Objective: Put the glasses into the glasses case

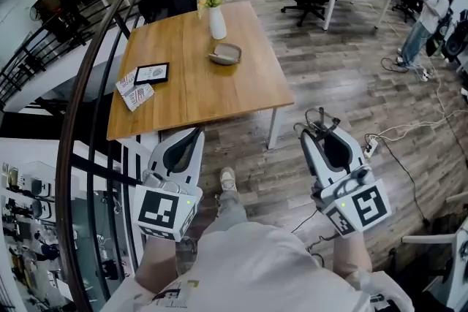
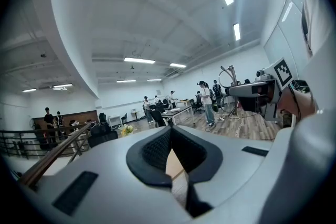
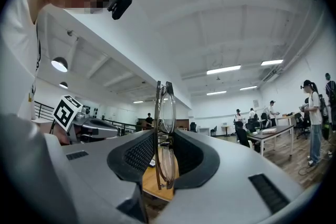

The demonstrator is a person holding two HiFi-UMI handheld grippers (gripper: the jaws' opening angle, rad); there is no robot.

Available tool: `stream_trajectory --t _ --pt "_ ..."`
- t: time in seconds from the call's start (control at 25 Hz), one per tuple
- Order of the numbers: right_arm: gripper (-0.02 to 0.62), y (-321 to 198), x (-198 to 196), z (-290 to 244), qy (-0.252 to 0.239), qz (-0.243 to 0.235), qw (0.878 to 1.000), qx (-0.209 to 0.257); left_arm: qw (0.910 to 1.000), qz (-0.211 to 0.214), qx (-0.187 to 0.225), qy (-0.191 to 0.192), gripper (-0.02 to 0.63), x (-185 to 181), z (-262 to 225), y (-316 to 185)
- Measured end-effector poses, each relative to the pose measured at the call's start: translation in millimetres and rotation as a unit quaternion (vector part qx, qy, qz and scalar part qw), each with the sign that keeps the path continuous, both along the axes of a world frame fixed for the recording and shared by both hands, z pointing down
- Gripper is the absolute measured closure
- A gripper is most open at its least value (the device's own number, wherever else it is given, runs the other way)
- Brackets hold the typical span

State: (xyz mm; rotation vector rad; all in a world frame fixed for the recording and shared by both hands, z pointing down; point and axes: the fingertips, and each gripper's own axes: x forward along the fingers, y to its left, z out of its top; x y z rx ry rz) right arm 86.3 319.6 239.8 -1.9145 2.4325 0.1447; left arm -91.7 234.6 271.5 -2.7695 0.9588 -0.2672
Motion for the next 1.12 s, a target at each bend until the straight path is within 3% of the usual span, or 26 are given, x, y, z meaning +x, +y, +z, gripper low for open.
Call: stream_trajectory --t 0.52,1.12 --pt "0.469 -63 5 23 -0.002 0.006 1.000 -0.027 0.9997 0.011 -0.021 -0.012 0.588 9 25 -57" --pt "0.469 -298 -1 43 0.010 0.019 0.996 -0.084 0.9973 0.045 -0.045 -0.036 0.588 19 41 -279"
